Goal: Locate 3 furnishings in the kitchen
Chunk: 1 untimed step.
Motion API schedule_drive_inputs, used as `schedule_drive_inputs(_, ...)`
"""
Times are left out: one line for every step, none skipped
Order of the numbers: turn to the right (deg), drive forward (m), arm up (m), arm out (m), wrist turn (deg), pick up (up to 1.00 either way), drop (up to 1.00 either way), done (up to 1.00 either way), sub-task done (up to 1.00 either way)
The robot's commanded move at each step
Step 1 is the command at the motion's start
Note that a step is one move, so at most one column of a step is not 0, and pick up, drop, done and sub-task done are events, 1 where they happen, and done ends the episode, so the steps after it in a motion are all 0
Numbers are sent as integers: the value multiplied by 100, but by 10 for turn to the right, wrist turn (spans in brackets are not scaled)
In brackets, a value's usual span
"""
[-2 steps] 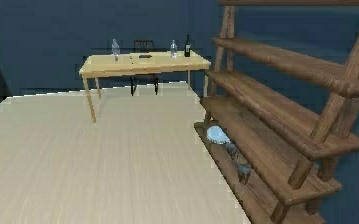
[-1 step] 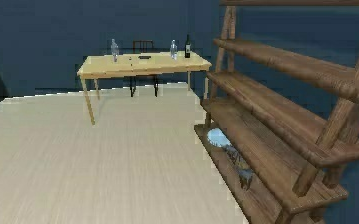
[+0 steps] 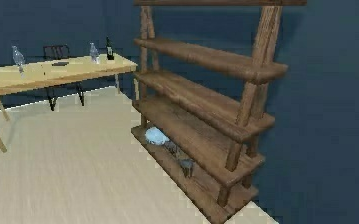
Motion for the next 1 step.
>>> schedule_drive_inputs(0,0,0,0,0,0,0,0,100)
